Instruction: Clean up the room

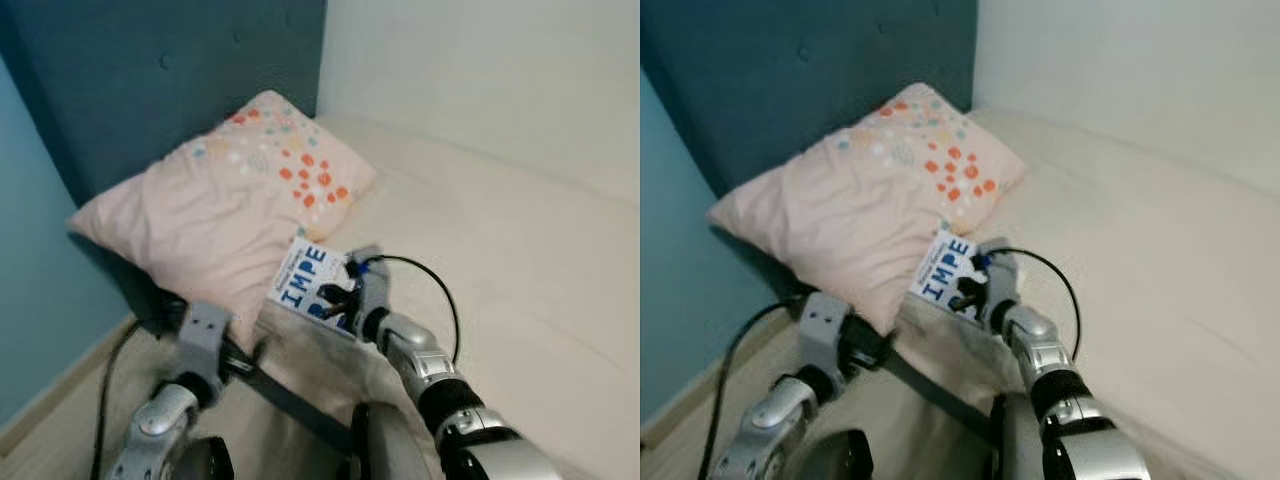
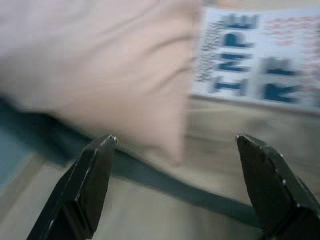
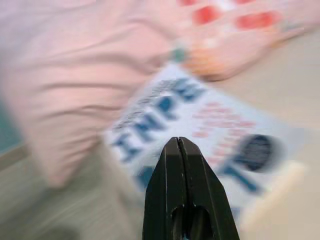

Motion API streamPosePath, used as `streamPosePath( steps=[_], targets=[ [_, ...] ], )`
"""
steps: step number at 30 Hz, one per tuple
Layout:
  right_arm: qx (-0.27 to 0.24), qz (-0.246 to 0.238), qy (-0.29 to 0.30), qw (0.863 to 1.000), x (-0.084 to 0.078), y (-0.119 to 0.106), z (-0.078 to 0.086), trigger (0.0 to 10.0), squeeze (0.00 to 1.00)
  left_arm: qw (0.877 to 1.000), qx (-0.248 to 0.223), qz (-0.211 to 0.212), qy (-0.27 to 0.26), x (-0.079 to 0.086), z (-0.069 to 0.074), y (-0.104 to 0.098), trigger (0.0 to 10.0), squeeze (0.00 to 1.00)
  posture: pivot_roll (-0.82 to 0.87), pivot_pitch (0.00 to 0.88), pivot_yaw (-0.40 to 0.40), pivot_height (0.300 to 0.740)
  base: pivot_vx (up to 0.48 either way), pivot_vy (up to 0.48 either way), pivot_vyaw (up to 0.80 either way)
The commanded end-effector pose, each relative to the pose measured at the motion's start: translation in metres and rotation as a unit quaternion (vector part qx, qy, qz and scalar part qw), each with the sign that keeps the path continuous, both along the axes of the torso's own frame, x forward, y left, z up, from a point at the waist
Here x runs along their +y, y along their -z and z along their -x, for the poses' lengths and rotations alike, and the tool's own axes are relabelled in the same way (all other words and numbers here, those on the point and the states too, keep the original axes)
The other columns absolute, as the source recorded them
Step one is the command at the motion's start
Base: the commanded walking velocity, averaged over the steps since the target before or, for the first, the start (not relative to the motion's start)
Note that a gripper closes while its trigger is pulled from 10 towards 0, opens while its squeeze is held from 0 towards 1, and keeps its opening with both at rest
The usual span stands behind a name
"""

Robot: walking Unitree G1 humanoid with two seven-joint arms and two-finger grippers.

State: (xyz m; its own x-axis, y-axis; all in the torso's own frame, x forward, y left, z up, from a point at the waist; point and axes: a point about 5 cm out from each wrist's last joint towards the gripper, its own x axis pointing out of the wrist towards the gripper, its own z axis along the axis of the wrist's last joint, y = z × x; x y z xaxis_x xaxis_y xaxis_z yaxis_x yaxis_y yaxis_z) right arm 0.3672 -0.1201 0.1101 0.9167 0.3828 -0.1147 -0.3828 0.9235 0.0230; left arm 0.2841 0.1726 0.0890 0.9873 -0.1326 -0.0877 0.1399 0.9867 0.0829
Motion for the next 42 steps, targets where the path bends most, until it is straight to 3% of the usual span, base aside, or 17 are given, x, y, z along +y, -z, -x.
streamPosePath(
  steps=[1,7,12,33,42],
  targets=[
    [-0.027,0.005,0.061,0.998,-0.014,0.007,0.009,10.0,0.00,0.998,0.038,-0.010,-0.051,-0.001,0.001,0.016,10.0,0.00,0.00,0.097,-0.051,0.552,0.000,0.000,0.00],
    [-0.026,-0.024,0.098,0.995,-0.028,0.018,0.020,10.0,0.00,0.994,0.048,-0.017,-0.100,0.001,0.000,0.021,10.0,0.00,0.00,0.091,-0.043,0.552,0.000,0.000,0.00],
    [-0.011,-0.051,0.123,0.991,-0.035,0.029,0.032,10.0,0.00,0.994,0.045,-0.011,-0.102,-0.002,-0.003,0.024,10.0,0.00,0.00,0.092,-0.040,0.557,0.000,0.000,0.00],
    [0.003,-0.043,0.129,0.991,-0.030,0.036,0.041,10.0,0.00,0.993,0.034,-0.015,-0.109,-0.006,-0.006,0.027,10.0,0.00,0.01,0.089,-0.053,0.627,0.000,0.000,0.00],
    [0.031,-0.024,0.128,0.991,-0.028,0.048,0.046,10.0,0.00,0.993,0.036,-0.016,-0.110,-0.005,-0.006,0.029,10.0,0.00,0.01,0.079,-0.053,0.632,0.000,0.000,0.00]
  ],
)
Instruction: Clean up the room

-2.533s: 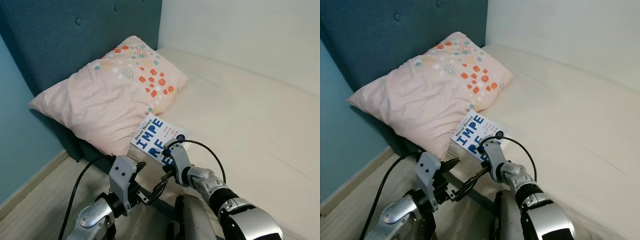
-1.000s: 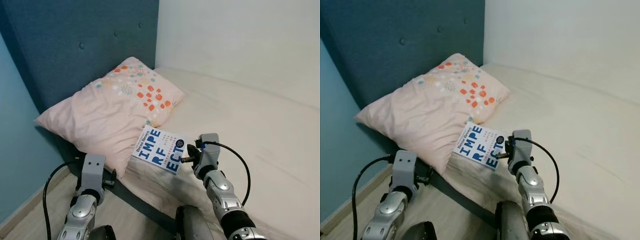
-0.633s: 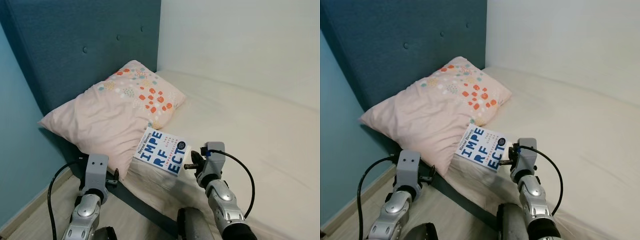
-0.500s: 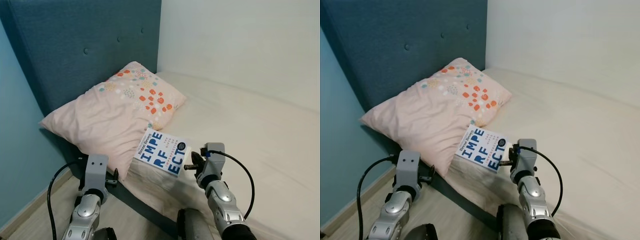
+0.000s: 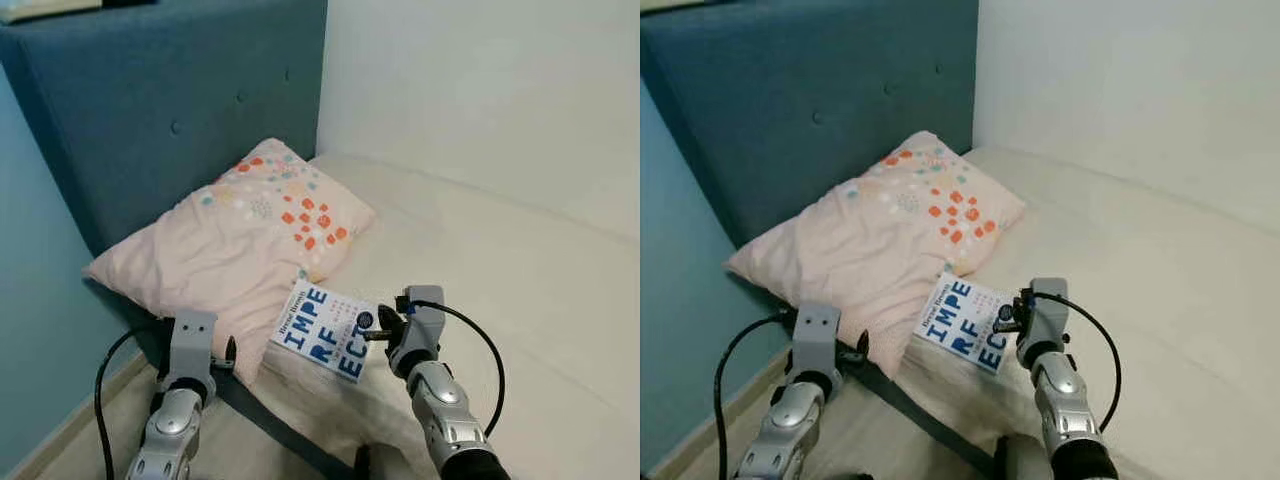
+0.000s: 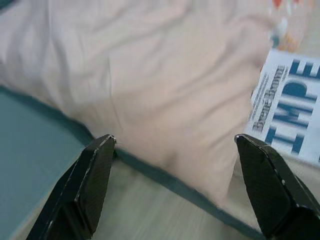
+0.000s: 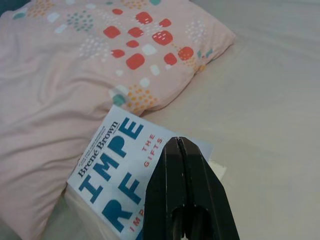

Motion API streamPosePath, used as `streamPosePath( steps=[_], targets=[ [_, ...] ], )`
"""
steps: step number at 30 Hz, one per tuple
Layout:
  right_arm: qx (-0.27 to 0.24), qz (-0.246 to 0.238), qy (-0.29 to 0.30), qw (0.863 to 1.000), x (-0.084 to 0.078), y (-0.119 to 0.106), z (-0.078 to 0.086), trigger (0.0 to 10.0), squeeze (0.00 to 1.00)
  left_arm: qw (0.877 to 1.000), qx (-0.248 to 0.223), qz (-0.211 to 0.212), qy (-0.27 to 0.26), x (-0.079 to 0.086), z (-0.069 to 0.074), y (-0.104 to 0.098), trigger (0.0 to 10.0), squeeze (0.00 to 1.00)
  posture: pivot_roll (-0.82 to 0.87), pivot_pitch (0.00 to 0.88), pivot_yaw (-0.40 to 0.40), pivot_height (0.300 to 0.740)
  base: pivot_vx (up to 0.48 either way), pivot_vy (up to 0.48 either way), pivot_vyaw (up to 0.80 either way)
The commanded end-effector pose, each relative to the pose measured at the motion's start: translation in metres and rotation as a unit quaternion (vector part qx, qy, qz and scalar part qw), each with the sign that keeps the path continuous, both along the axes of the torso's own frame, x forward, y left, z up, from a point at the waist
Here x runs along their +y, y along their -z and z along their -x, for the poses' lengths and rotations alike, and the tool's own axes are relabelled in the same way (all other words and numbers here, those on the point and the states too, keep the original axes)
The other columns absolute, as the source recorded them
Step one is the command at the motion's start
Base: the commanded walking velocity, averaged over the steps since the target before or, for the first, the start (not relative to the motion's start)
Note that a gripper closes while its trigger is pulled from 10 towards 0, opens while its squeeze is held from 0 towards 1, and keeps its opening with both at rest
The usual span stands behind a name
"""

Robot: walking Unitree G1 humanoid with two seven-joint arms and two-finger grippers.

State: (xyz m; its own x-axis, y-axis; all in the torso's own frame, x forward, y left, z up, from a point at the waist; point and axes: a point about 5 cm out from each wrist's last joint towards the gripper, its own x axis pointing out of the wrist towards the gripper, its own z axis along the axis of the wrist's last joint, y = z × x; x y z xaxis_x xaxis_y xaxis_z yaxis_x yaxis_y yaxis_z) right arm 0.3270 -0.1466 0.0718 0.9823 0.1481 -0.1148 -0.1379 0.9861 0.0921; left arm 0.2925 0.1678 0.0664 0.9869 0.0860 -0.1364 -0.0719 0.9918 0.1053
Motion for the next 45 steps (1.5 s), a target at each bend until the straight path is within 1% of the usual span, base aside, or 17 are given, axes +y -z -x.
streamPosePath(
  steps=[1,13,16,18,22,23,26,36,39,45],
  targets=[
    [0.022,0.007,0.001,1.000,-0.001,0.010,0.005,10.0,0.00,1.000,0.012,-0.003,-0.002,0.000,0.003,0.007,10.0,0.00,0.01,0.079,-0.053,0.632,0.000,0.000,0.00],
    [0.026,-0.018,-0.011,0.999,0.003,0.014,0.012,10.0,0.00,1.000,0.014,-0.004,0.011,-0.002,0.004,0.008,10.0,0.00,0.02,0.074,-0.050,0.637,0.000,0.000,0.00],
    [0.028,-0.021,-0.010,0.999,0.003,0.015,0.013,10.0,0.00,1.000,0.015,-0.006,0.016,-0.002,0.004,0.009,10.0,0.00,0.02,0.071,-0.049,0.647,0.000,0.000,0.00],
    [0.030,-0.023,-0.010,0.999,0.004,0.015,0.014,10.0,0.00,0.999,0.018,-0.010,0.024,-0.003,0.004,0.010,10.0,0.00,0.02,0.071,-0.046,0.662,0.000,0.000,0.00],
    [0.031,-0.024,-0.009,0.999,0.004,0.016,0.015,10.0,0.00,0.999,0.021,-0.012,0.028,-0.004,0.004,0.010,10.0,0.00,0.02,0.072,-0.047,0.672,0.000,0.000,0.00],
    [0.033,-0.026,-0.008,0.999,0.004,0.017,0.015,10.0,0.00,0.999,0.022,-0.013,0.032,-0.005,0.005,0.011,10.0,0.00,0.02,0.075,-0.046,0.682,0.000,0.000,0.00],
    [0.034,-0.026,-0.008,0.999,0.004,0.018,0.016,10.0,0.00,0.999,0.022,-0.013,0.033,-0.005,0.005,0.011,10.0,0.00,0.02,0.075,-0.046,0.687,0.000,0.000,0.00],
    [0.041,-0.031,-0.008,0.999,0.004,0.020,0.018,10.0,0.00,0.999,0.026,-0.016,0.036,-0.004,0.006,0.014,10.0,0.00,0.02,0.078,-0.050,0.732,0.000,0.000,0.00],
    [0.047,-0.031,-0.012,0.998,0.005,0.022,0.019,10.0,0.00,0.999,0.029,-0.018,0.034,-0.002,0.008,0.017,10.0,0.00,0.02,0.075,-0.053,0.740,0.000,0.000,0.00],
    [0.056,-0.030,-0.015,0.998,0.006,0.026,0.020,10.0,0.00,0.999,0.030,-0.016,0.034,-0.001,0.009,0.019,10.0,0.00,0.02,0.076,-0.055,0.740,0.000,0.000,0.00]
  ],
)
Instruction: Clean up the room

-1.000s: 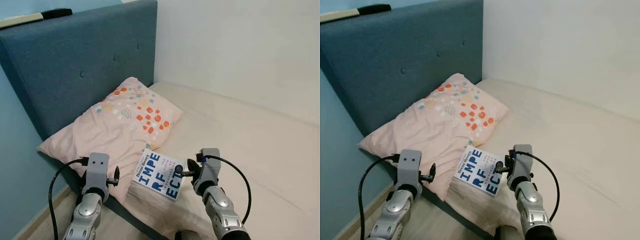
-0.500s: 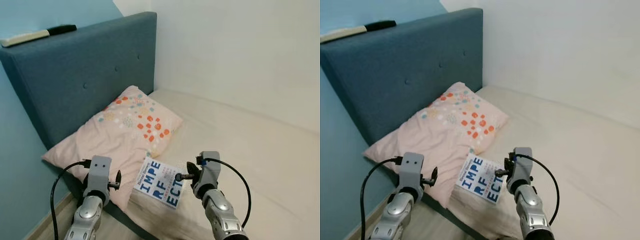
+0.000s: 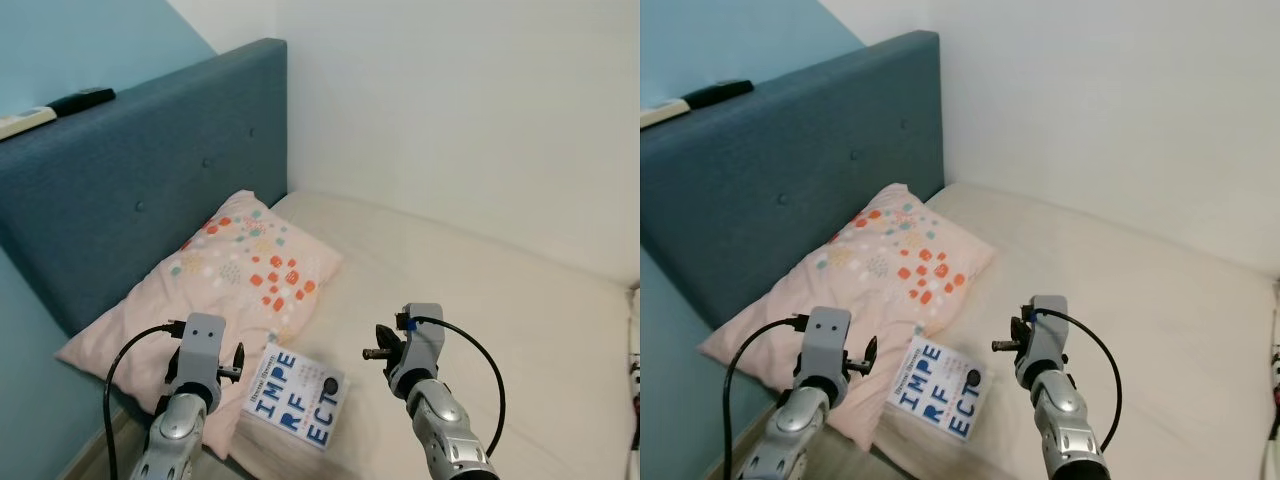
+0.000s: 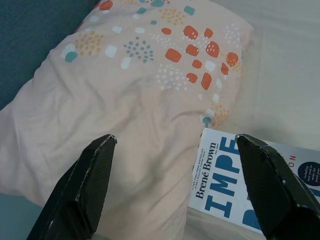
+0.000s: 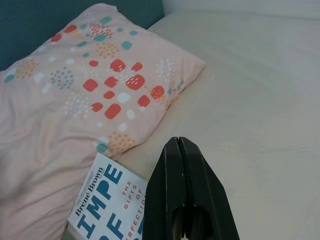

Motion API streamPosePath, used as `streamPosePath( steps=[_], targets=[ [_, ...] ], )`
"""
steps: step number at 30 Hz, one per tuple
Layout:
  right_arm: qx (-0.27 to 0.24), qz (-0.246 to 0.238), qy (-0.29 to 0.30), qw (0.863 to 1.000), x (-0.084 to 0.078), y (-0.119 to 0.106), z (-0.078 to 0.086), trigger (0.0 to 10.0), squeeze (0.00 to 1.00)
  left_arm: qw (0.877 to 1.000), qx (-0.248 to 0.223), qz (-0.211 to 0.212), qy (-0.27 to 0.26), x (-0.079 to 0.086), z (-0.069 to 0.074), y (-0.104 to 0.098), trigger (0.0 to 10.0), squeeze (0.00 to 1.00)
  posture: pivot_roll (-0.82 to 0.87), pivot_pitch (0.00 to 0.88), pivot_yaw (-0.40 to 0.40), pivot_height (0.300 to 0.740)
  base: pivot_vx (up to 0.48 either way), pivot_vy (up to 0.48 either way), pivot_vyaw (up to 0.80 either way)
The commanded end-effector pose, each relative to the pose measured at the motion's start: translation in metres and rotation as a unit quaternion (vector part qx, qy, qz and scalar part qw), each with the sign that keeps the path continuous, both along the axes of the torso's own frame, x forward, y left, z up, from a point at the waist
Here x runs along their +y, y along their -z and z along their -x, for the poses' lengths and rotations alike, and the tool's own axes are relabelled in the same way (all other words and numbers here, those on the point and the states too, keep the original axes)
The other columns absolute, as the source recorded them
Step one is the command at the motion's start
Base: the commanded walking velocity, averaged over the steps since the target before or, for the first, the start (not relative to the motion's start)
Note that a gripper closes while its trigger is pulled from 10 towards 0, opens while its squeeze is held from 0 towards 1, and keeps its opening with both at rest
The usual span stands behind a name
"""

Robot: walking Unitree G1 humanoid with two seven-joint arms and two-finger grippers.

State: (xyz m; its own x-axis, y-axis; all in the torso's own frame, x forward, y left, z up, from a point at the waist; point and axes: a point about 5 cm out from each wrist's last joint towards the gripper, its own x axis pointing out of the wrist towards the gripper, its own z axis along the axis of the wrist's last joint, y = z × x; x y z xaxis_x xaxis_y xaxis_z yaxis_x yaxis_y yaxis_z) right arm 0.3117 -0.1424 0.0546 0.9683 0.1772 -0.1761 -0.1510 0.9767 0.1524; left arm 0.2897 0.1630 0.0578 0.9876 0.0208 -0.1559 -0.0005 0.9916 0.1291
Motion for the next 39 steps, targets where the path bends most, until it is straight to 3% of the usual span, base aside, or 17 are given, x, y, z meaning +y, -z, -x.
streamPosePath(
  steps=[1,16,18,20,28,39],
  targets=[
    [0.020,-0.004,-0.004,1.000,0.002,0.009,0.005,10.0,0.00,1.000,0.019,-0.005,-0.001,0.004,0.006,0.010,10.0,0.00,0.02,0.076,-0.055,0.740,0.000,0.000,0.00],
    [0.103,0.018,-0.009,0.995,0.007,0.035,0.013,10.0,0.00,0.998,0.067,-0.019,0.001,0.007,0.016,0.035,10.0,0.00,0.01,0.074,-0.057,0.740,0.000,0.000,0.00],
    [0.152,0.072,-0.019,0.986,0.007,0.055,0.023,10.0,0.00,0.993,0.116,-0.027,-0.016,0.012,0.025,0.058,10.0,0.00,0.01,0.070,-0.057,0.740,0.000,0.000,0.00],
    [0.164,0.081,-0.017,0.983,0.006,0.060,0.027,10.0,0.00,0.990,0.136,-0.031,-0.019,0.014,0.030,0.067,10.0,0.00,0.01,0.071,-0.056,0.740,0.000,0.000,0.00],
    [0.152,0.100,-0.033,0.983,0.009,0.060,0.027,10.0,0.00,0.990,0.140,-0.017,-0.028,0.014,0.032,0.069,10.0,0.00,0.01,0.073,-0.065,0.740,0.000,0.000,0.00],
    [0.152,0.084,-0.047,0.984,0.013,0.060,0.026,10.0,0.00,0.992,0.125,-0.024,-0.018,0.008,0.030,0.069,10.0,0.00,0.01,0.079,-0.078,0.740,0.000,0.000,-0.07]
  ],
)
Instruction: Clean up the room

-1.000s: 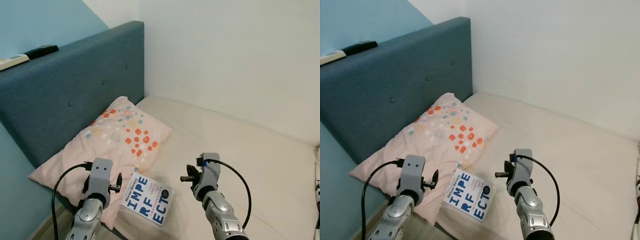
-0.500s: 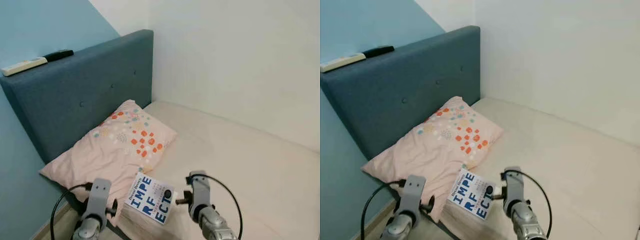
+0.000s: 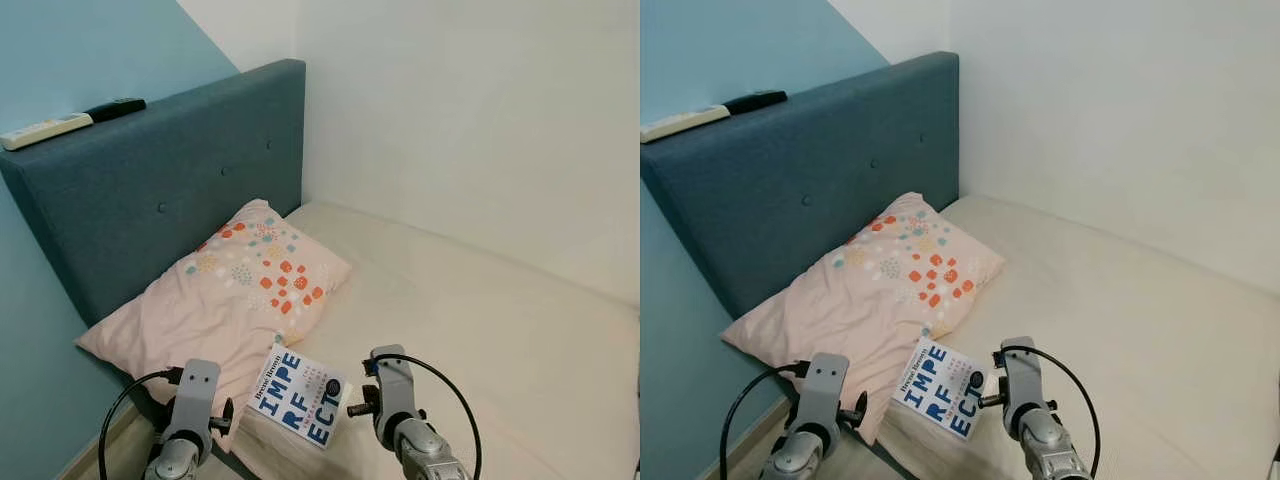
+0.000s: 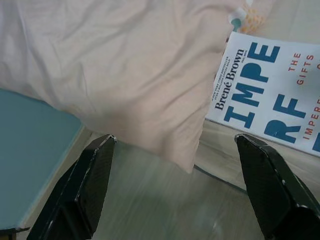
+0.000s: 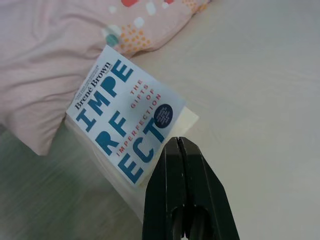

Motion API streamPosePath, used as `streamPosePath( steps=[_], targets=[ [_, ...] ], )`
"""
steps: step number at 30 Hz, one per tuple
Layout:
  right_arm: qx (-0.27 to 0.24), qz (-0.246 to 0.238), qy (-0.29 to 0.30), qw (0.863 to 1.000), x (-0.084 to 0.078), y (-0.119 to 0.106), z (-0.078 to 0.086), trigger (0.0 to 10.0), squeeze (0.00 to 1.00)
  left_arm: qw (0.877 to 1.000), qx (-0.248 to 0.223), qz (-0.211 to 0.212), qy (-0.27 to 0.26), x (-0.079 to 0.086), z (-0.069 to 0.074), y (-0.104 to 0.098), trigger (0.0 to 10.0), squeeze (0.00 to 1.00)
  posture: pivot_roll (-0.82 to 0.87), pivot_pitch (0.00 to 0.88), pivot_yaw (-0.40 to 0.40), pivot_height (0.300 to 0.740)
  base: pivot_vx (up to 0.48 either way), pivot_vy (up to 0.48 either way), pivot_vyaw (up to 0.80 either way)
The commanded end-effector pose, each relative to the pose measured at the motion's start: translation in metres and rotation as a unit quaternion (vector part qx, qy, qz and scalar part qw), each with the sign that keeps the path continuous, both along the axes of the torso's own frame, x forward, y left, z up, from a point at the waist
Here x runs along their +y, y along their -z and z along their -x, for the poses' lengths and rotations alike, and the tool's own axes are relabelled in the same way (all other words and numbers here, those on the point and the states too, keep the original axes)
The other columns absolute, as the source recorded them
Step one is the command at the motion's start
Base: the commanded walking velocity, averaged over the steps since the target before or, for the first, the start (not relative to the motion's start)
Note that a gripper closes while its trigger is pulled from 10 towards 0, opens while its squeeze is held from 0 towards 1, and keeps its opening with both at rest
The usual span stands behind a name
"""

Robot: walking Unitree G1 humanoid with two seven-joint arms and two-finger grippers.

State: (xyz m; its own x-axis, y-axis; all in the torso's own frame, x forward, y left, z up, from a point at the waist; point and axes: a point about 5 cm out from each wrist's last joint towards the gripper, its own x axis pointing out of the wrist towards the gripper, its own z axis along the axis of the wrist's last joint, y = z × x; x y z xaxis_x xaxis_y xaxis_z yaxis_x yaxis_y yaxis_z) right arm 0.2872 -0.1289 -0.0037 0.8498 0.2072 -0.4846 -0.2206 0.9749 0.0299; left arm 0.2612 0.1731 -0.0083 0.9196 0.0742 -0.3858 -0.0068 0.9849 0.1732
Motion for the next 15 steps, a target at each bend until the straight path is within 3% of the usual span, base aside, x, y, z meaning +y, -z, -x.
streamPosePath(
  steps=[1,15],
  targets=[
    [0.004,-0.005,0.003,1.000,-0.0005,0.0022,0.0017,10.0,0.00,1.000,0.004,-0.002,0.004,-0.0026,0.0015,0.0026,10.0,0.00,0.01,0.079,-0.078,0.740,0.000,0.000,-0.80],
    [0.012,-0.023,-0.001,1.000,-0.0007,0.0042,0.0036,10.0,0.00,1.000,-0.007,0.001,0.002,-0.0043,0.0005,0.0013,10.0,0.00,0.00,0.087,-0.098,0.740,0.000,0.000,-0.80]
  ],
)
